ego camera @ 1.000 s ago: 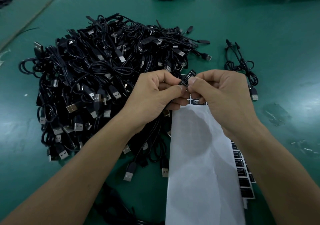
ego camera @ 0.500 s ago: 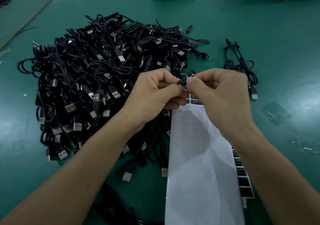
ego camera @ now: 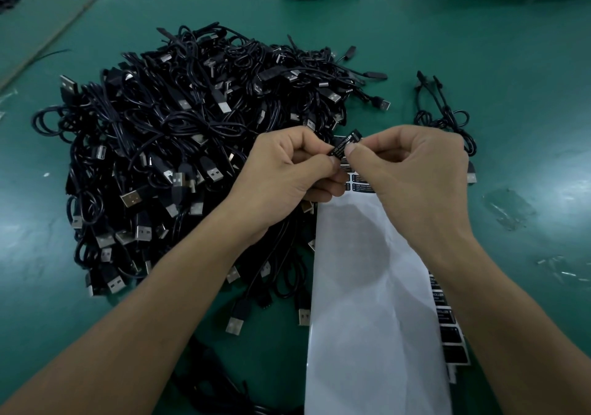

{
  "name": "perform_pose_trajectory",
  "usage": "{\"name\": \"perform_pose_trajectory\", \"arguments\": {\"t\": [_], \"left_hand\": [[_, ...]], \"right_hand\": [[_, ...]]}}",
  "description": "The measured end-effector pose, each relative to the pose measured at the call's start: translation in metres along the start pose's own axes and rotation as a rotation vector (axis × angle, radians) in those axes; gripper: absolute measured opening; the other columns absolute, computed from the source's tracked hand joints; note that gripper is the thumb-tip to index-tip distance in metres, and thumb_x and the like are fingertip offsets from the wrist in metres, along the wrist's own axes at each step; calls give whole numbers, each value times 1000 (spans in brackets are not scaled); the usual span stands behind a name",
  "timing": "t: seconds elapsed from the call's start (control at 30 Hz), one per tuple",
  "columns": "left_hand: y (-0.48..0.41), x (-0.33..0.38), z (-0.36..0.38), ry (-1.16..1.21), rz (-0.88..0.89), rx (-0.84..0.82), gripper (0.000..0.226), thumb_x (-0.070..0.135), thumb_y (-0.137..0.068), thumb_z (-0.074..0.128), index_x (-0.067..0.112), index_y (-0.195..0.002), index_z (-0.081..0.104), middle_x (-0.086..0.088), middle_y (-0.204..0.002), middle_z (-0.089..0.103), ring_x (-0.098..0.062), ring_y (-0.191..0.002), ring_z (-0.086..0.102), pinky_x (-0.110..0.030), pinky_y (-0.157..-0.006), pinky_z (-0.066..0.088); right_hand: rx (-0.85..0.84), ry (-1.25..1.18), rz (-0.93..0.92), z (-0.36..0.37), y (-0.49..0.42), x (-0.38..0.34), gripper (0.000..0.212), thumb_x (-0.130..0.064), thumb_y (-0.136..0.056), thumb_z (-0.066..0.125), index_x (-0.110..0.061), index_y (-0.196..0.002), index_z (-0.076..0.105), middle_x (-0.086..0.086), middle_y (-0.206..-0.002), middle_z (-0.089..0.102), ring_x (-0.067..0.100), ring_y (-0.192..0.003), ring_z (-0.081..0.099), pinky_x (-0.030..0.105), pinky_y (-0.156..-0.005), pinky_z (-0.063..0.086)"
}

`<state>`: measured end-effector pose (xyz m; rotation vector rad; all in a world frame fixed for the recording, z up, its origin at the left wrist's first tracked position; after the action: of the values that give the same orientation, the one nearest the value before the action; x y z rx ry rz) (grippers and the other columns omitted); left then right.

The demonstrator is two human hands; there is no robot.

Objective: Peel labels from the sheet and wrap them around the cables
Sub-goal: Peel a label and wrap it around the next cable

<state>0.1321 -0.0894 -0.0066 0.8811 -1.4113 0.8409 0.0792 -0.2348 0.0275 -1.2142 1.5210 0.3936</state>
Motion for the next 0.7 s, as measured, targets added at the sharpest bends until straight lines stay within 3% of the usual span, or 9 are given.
{"name": "perform_pose_trajectory", "arguments": {"t": [0.23, 0.43, 0.57, 0.7], "left_hand": [[1, 1, 1, -4, 1, -7, 14, -2, -93, 63, 7, -83, 62, -6, -70, 75, -15, -64, 73, -23, -60, 59], [2, 3, 1, -8, 14, -12, 14, 1, -92, 66, 10, -81, 64, -8, -72, 75, -16, -64, 73, -22, -57, 57], [1, 1, 2, -37, -3, -22, 13, 0, -92, 64, 9, -83, 65, -6, -68, 74, -14, -59, 71, -20, -52, 54], [1, 4, 0, -72, 29, 7, 13, 10, -93, 68, 9, -82, 62, -2, -61, 68, -13, -50, 64, -21, -46, 49]], "right_hand": [[50, -26, 32, -8, -3, 7, 27, -40, -71, 89, -27, -68, 65, -14, -66, 69, -1, -53, 59, 12, -52, 44], [-77, -110, 80, 7, -1, 13, 30, -40, -75, 86, -29, -97, 68, -13, -76, 74, 5, -70, 72, 25, -67, 56], [-115, -151, 90, 11, -3, 17, 14, -35, -80, 82, -24, -85, 75, -5, -75, 75, 13, -71, 72, 38, -72, 61], [-126, -197, 76, 13, -3, 17, 16, -33, -89, 74, -24, -75, 75, -2, -66, 72, 8, -60, 64, 25, -63, 52]]}}
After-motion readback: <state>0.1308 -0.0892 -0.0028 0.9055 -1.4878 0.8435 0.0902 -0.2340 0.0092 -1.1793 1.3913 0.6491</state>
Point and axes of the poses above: each hand's wrist, its own y-axis away from the middle knuckle, its own z-axis out of the palm, x = y × z, the point moved 10 cm from there along -y, towards the middle knuckle
